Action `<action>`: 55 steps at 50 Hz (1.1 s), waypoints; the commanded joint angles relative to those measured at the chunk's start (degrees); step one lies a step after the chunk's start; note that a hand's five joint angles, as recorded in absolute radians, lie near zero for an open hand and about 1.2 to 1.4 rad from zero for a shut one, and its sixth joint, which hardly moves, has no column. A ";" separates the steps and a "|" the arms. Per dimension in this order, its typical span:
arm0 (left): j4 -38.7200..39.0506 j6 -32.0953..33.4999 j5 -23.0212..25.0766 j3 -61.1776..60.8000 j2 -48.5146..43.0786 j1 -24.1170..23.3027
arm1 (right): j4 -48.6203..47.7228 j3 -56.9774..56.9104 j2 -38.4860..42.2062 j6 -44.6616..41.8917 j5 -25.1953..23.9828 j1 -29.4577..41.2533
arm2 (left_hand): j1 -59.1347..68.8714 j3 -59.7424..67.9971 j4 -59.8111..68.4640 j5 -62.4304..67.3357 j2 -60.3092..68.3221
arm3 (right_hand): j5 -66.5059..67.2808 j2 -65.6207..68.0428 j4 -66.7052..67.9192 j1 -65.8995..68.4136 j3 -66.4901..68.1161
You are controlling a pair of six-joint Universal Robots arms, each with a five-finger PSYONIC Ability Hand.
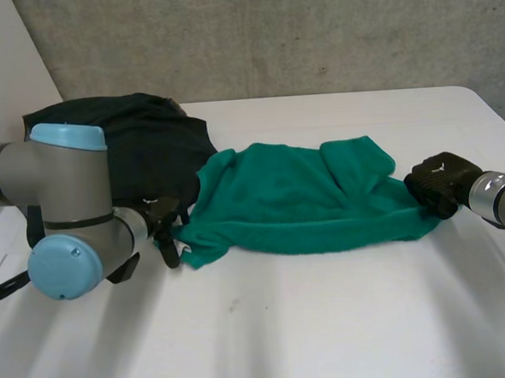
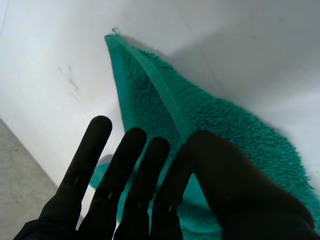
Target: Fold the laundry.
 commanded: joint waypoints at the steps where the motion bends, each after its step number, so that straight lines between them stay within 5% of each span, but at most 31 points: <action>1: 2.97 0.54 -0.47 0.26 -0.34 -0.82 | -4.27 3.56 -4.09 5.61 -1.14 -0.72 | 8.12 8.07 7.85 7.80 8.13 | 13.72 13.55 13.26 15.88 13.63; 16: 4.47 4.05 -1.09 4.65 -4.64 -2.84 | -1.55 6.91 -17.81 14.49 -6.15 -5.12 | 8.78 8.73 8.51 8.46 8.79 | 13.72 13.55 13.26 15.88 13.63; 18: 4.38 4.58 -1.09 5.09 -5.08 -3.19 | -0.85 6.90 -18.95 15.63 -6.67 -5.56 | 16.64 16.59 16.37 16.33 16.66 | 13.72 13.55 13.26 15.88 13.63; 21: 4.38 6.33 -1.61 5.53 -5.26 -3.80 | -0.32 6.64 -20.36 16.78 -6.85 -5.82 | 52.59 52.54 52.32 52.28 52.61 | 13.72 13.55 13.26 15.88 13.63; 22: 4.38 6.86 -2.14 5.53 -4.91 -3.89 | -0.05 6.47 -20.54 16.78 -6.68 -5.82 | 55.01 54.96 54.74 54.69 55.02 | 13.72 13.55 13.26 15.88 13.63; 29: 3.24 10.20 -7.50 2.20 5.88 -5.56 | 3.80 1.99 -21.59 12.31 -3.08 -7.31 | 55.03 54.98 54.76 54.71 55.05 | 13.72 13.55 13.26 15.88 13.63; 42: 3.59 18.99 -4.79 0.16 35.16 -5.65 | 21.91 -15.58 -30.11 10.36 0.09 -10.83 | 55.03 54.98 54.76 54.71 55.05 | 13.72 13.55 13.26 15.88 13.63; 52: 3.33 21.10 -4.60 0.61 24.99 -3.89 | 26.05 -13.14 -24.94 9.05 0.53 -6.00 | 55.03 54.98 54.76 54.71 55.05 | 13.72 13.55 13.26 15.88 13.63; 54: 3.24 21.10 -5.22 -0.09 21.74 -3.98 | 26.23 -10.34 -23.19 8.87 0.62 -4.51 | 55.03 54.98 54.76 54.71 55.05 | -19.08 -19.25 -19.54 -16.92 -19.17; 55: 3.24 21.19 -5.39 -0.36 20.68 -4.07 | 26.23 -9.28 -22.91 8.87 0.36 -4.24 | 55.03 54.98 54.76 54.71 55.05 | -21.11 -21.27 -21.56 -18.94 -21.20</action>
